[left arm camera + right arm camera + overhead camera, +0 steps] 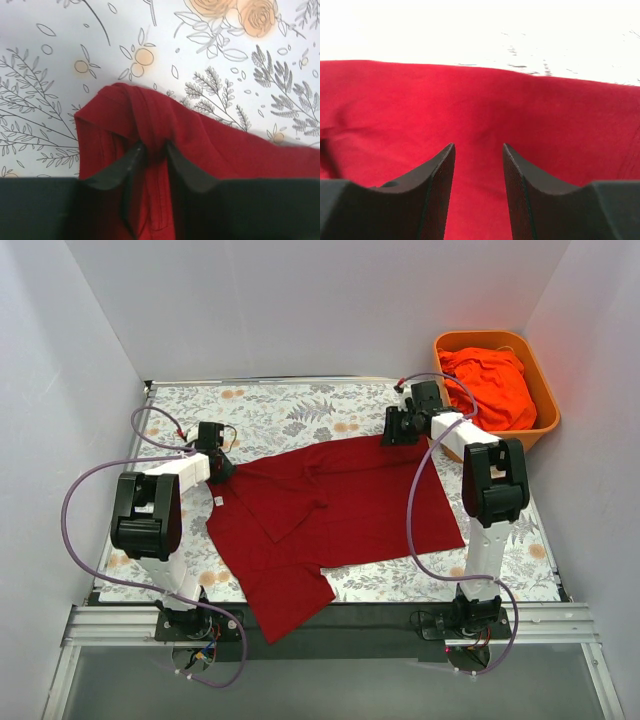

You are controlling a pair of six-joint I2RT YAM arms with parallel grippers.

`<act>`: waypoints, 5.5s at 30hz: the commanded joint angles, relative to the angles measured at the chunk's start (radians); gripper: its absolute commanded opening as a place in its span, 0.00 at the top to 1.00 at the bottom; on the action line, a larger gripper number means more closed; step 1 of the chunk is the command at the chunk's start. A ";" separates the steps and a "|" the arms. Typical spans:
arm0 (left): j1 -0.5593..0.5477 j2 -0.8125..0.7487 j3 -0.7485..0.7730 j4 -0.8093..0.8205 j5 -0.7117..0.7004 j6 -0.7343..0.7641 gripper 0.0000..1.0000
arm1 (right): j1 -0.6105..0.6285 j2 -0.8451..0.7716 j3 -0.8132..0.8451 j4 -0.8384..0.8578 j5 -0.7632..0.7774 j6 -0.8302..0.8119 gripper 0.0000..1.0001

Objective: Fold and stack the t-shirts
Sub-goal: Fold the tshirt

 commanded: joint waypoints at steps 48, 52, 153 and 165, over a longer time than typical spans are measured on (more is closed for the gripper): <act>-0.055 -0.358 -0.185 -0.177 0.119 -0.020 0.48 | -0.014 -0.187 -0.236 0.085 0.324 -0.049 0.60; -0.055 -0.338 -0.187 -0.177 0.124 0.002 0.48 | -0.043 -0.175 -0.270 0.110 0.295 -0.075 0.61; -0.084 -0.408 -0.213 -0.297 0.119 -0.038 1.00 | 0.416 -0.139 -0.182 0.286 -0.013 -0.017 0.59; -0.075 -0.390 -0.184 -0.338 0.033 0.006 1.00 | 0.367 -0.127 -0.187 0.277 0.088 -0.049 0.59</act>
